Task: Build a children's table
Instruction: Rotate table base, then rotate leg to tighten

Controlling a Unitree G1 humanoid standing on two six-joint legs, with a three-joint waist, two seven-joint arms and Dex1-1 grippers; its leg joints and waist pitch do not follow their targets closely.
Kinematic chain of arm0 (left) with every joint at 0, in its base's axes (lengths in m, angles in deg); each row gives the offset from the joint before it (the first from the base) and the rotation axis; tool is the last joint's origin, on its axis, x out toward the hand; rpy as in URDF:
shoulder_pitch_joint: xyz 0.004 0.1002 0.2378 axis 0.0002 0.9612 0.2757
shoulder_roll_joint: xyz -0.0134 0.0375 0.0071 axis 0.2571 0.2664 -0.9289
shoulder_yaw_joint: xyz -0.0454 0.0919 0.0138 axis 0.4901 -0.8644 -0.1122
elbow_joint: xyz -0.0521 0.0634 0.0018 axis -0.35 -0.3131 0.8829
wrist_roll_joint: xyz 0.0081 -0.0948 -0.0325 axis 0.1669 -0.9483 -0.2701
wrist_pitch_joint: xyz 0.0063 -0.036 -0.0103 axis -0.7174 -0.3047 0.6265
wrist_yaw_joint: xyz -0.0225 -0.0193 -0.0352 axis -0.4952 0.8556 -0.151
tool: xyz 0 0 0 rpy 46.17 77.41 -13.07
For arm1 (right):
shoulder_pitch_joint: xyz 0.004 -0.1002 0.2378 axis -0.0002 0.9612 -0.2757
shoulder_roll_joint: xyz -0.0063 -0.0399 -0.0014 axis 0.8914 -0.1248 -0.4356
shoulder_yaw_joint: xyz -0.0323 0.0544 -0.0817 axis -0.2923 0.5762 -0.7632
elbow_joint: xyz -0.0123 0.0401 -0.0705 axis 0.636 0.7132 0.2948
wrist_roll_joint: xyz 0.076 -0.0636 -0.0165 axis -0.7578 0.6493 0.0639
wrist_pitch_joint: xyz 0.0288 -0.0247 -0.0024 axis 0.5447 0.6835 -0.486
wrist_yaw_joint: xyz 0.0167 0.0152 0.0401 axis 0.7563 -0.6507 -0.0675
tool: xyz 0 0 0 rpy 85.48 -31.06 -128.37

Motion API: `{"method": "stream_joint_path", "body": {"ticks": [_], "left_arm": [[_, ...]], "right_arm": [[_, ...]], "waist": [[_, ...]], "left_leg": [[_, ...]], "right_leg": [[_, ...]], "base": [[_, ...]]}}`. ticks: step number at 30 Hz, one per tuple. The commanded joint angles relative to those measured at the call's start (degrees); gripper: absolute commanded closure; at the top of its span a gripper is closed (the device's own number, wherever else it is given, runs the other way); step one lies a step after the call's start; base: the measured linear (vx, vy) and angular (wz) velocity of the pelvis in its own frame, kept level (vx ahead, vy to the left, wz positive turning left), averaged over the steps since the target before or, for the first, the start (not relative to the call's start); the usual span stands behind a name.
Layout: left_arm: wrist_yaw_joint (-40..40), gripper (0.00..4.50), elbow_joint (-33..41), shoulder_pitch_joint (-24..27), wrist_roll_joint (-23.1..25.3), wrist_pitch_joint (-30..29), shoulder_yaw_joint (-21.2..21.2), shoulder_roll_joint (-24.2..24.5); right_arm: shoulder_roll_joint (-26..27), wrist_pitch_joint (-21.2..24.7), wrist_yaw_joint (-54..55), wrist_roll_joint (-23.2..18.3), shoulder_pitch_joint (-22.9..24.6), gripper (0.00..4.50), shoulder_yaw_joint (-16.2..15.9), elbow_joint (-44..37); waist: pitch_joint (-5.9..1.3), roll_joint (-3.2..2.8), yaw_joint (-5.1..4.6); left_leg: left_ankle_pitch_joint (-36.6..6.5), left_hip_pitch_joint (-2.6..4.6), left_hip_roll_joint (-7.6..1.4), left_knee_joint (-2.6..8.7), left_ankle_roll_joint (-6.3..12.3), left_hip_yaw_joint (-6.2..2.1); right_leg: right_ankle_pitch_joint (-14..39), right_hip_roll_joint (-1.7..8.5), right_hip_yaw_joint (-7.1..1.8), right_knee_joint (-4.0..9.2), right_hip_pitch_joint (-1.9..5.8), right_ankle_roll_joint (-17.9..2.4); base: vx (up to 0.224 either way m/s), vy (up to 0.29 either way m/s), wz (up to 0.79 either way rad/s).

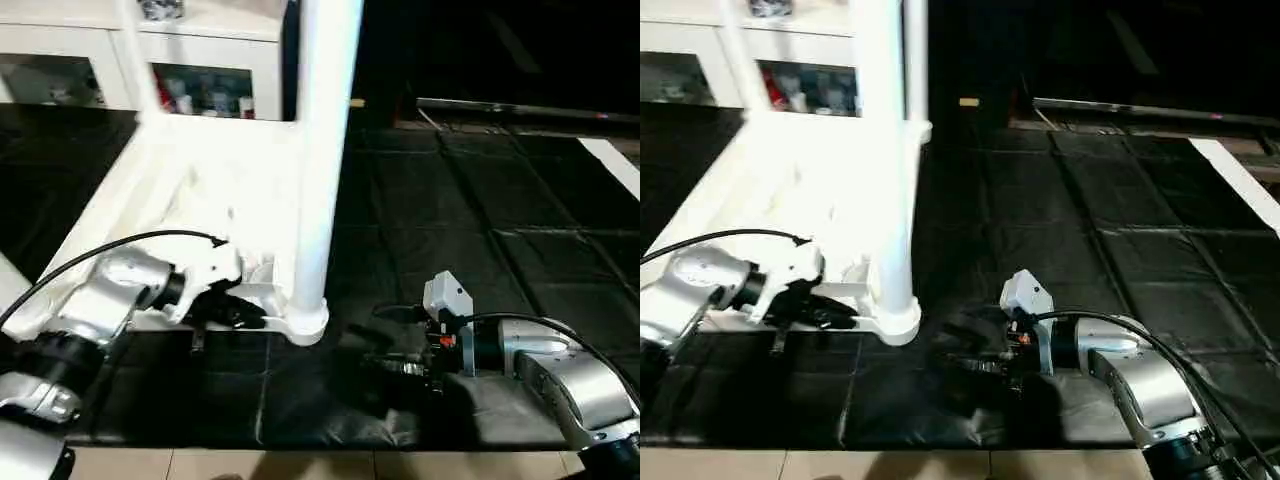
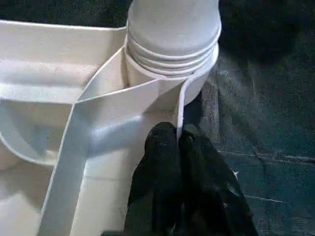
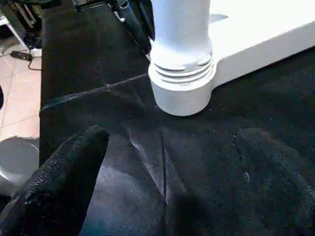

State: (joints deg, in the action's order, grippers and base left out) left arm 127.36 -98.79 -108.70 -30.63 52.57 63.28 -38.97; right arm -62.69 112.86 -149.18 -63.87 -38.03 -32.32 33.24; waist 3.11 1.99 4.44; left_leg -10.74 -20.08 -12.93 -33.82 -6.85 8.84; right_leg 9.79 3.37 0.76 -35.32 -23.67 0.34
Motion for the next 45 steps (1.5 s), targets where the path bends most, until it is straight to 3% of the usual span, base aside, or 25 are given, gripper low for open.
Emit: {"method": "stream_joint_path", "body": {"ticks": [1, 5, 9, 13, 17, 24, 25, 26, 30, 34, 41, 45], "left_arm": [[-0.3, 4.48, -1.1, -0.4, 1.3, -0.1, 0.1, 0.4], [-0.9, 4.48, 0.6, 0.5, 2.0, 2.7, -0.7, -0.7], [0.5, 4.48, 3.6, 2.3, 0.7, 1.9, -1.5, -2.2], [0.9, 4.48, 5.0, 3.4, 2.2, 2.3, -3.9, -3.6], [1.6, 4.48, 5.6, 3.8, 2.6, 2.6, -4.7, -4.1], [3.8, 4.5, 7.5, 3.6, 3.4, 2.4, -5.9, -4.1], [4.2, 4.5, 7.7, 3.6, 3.7, 2.7, -6.3, -4.1], [4.6, 4.5, 7.9, 3.6, 4.0, 3.0, -6.7, -4.1], [5.2, 4.5, 8.7, 3.8, 4.2, 2.9, -6.9, -4.0], [5.2, 4.5, 9.2, 3.9, 4.2, 2.6, -6.8, -3.9], [4.7, 4.5, 9.3, 4.0, 4.7, 2.4, -6.8, -4.0], [3.2, 4.5, 8.3, 3.5, 5.5, 2.4, -6.5, -4.7]], "right_arm": [[-0.4, -0.1, 0.1, -0.1, 0.2, 0.0, 0.1, -1.2], [1.3, -0.9, 2.1, 0.0, -1.6, 0.0, 1.4, 1.2], [2.5, -1.3, 2.2, -0.7, -3.8, 0.0, 2.0, 2.8], [3.3, -1.4, -1.5, -1.8, -6.1, 0.0, 0.0, 3.2], [4.9, -4.3, -3.4, -1.7, -7.8, 0.0, -1.0, 5.5], [6.3, -4.7, -9.7, -2.7, -12.1, 0.55, -2.7, 10.7], [6.6, -5.0, -10.5, -2.4, -13.0, 0.55, -2.9, 12.1], [6.8, -5.1, -11.1, -2.2, -13.7, 0.63, -3.1, 13.3], [7.2, -6.7, -12.6, -0.6, -15.8, 0.97, -4.3, 17.3], [7.2, -7.2, -14.0, -0.2, -16.9, 1.29, -5.0, 19.5], [7.4, -7.8, -16.5, -0.1, -18.1, 1.97, -5.3, 22.2], [7.5, -7.7, -17.5, -0.1, -18.2, 2.23, -5.2, 22.9]], "waist": [[-3.69, -1.34, 0.26], [-3.62, -1.34, 0.17], [-3.69, -1.43, 0.26], [-3.93, -1.48, 0.74], [-3.94, -1.55, 0.79], [-4.01, -1.66, 0.77], [-4.01, -1.06, 0.96], [-3.98, -0.9, 0.95], [-3.98, -1.39, 1.38], [-3.95, -1.16, 1.67], [-4.08, -1.33, 1.73], [-3.97, -1.03, 1.72]], "left_leg": [[-14.4, 0.08, 0.65, 4.16, -1.18, 0.89], [-15.6, 0.22, 0.59, 4.22, -1.29, 0.9], [-15.4, 0.32, 0.4, 4.23, -1.5, 0.92], [-12.9, 0.27, 0.47, 4.02, -0.41, 1.08], [-13.1, 0.2, 0.54, 4.02, -0.51, 1.08], [-14.2, 0.24, 0.44, 4.19, -0.51, 0.95], [-13.3, 0.25, 0.38, 4.1, -0.14, 1.06], [-13.0, 0.16, 0.38, 4.14, 0.03, 1.1], [-13.1, 0.32, 0.35, 4.14, -0.2, 1.17], [-13.5, 0.3, 0.41, 4.15, -0.45, 1.2], [-12.9, 0.23, 0.39, 4.12, -0.26, 1.17], [-13.4, 0.26, 0.37, 4.16, -0.14, 1.22]], "right_leg": [[10.7, 2.44, -1.04, 3.7, 3.18, -12.6], [12.5, 2.47, -1.05, 3.91, 2.98, -12.4], [11.8, 2.51, -1.05, 3.74, 2.86, -12.8], [6.5, 2.39, -0.99, 3.26, 3.05, -13.8], [8.3, 2.53, -1.01, 3.4, 3.08, -13.4], [10.2, 2.6, -0.93, 3.48, 3.06, -13.4], [9.7, 2.69, -0.96, 3.33, 2.98, -13.6], [9.8, 2.69, -0.95, 3.43, 3.01, -13.6], [9.7, 2.71, -0.96, 3.44, 2.86, -13.6], [10.7, 2.69, -0.95, 3.49, 2.93, -13.2], [9.5, 2.6, -0.87, 3.37, 2.94, -13.5], [11.1, 2.65, -0.91, 3.55, 2.9, -13.2]], "base": [[0.0, 0.0, 0.0], [0.0, 0.0, 0.0], [0.0, 0.0, 0.0], [0.0, 0.0, 0.0], [0.0, 0.0, 0.0], [0.0, 0.0, 0.0], [0.0, 0.0, 0.0], [0.0, 0.0, 0.0], [0.0, 0.0, 0.0], [0.0, 0.0, 0.0], [0.0, 0.0, 0.0], [0.0, 0.0, 0.0]]}}
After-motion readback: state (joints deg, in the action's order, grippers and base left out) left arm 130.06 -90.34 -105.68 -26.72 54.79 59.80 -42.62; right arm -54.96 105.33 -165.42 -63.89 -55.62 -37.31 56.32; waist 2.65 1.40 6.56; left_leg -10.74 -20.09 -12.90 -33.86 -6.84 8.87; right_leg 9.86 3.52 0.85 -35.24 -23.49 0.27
